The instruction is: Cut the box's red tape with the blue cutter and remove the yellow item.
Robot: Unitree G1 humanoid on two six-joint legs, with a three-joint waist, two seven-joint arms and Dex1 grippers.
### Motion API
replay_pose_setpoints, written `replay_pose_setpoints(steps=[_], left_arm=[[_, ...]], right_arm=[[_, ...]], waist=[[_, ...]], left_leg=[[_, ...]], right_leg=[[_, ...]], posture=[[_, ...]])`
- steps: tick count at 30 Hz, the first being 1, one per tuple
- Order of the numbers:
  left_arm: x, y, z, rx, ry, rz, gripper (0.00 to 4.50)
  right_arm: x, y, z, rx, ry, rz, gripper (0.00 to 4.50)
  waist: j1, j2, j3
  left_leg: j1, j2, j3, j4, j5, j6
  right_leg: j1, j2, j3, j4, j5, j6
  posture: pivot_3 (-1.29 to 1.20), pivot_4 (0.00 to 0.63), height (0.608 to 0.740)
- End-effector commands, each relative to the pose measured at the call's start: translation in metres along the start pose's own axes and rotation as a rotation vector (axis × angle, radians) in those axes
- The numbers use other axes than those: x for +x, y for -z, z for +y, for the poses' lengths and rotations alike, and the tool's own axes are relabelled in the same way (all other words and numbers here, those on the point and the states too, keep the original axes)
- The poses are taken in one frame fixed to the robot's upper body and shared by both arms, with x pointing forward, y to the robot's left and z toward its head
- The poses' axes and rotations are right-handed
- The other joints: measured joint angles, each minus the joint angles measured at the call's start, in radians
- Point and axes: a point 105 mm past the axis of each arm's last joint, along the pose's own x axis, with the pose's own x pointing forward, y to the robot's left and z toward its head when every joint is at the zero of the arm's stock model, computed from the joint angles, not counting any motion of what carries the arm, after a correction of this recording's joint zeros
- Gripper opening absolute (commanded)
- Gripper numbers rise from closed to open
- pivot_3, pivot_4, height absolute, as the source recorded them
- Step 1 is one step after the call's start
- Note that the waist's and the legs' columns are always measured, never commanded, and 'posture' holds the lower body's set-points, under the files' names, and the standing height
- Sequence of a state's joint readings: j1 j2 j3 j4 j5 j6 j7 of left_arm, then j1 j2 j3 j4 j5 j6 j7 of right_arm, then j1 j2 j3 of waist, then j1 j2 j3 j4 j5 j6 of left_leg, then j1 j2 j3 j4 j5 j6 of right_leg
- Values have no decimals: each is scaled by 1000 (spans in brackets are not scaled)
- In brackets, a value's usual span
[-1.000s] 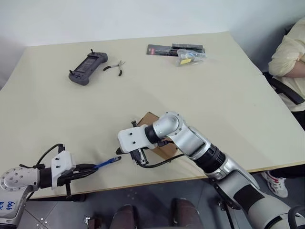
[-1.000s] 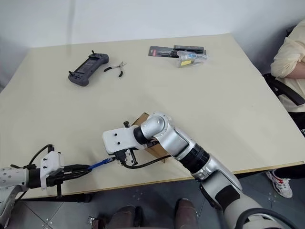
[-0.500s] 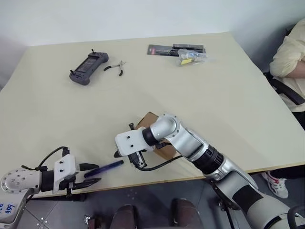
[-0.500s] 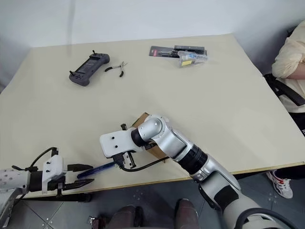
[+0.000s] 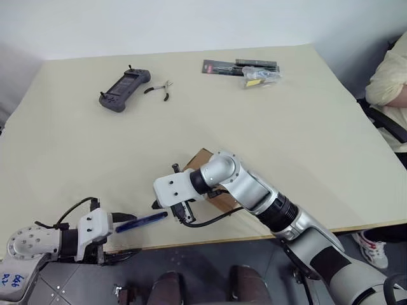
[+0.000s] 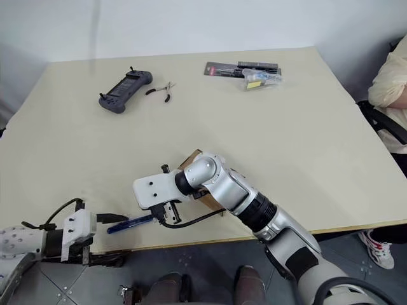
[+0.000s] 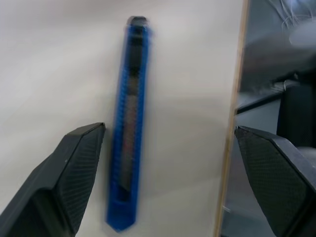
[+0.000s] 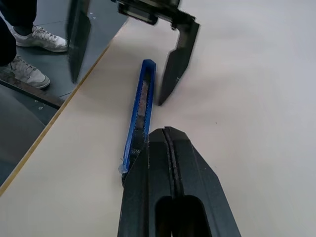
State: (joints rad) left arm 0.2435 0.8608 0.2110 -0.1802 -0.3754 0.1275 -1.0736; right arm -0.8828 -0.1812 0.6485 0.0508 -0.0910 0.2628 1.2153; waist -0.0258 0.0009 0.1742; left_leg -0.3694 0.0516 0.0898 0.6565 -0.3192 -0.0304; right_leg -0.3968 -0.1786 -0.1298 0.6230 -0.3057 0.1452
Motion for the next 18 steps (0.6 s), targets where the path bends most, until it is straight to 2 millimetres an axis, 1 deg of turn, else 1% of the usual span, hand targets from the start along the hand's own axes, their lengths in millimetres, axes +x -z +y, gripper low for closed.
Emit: replay_pose_setpoints(steps=[1,4,10,14,18], left_arm=[[-1,10,5,-184,-34,-35,4469],[-2,11,2,-191,19,-36,4469],[-3,25,4,-98,38,49,4469],[-13,24,7,-72,37,70,4469],[-25,29,13,-42,20,106,4469]], right_arm=[[0,-11,-2,-30,7,-39,0],[-1,-11,-2,-29,7,-40,0],[-4,-13,-3,-29,26,-49,0],[-11,-13,-5,-26,36,-58,0],[-12,-10,-4,-19,42,-49,0]], waist=[[-1,0,0],[-3,0,0],[-4,0,0],[-5,-1,0],[-10,-1,0]], left_leg=[[0,0,0,1,0,0],[0,0,0,2,0,0],[0,0,0,2,0,0],[0,1,0,2,0,0],[0,1,1,2,0,-1]], right_leg=[[0,0,0,1,0,0],[0,0,0,2,0,0],[0,0,0,1,0,0],[0,0,0,1,0,0],[-1,1,0,1,0,-1]], posture=[[0,150,740],[0,150,740],[0,150,740],[0,150,740],[0,150,740]])
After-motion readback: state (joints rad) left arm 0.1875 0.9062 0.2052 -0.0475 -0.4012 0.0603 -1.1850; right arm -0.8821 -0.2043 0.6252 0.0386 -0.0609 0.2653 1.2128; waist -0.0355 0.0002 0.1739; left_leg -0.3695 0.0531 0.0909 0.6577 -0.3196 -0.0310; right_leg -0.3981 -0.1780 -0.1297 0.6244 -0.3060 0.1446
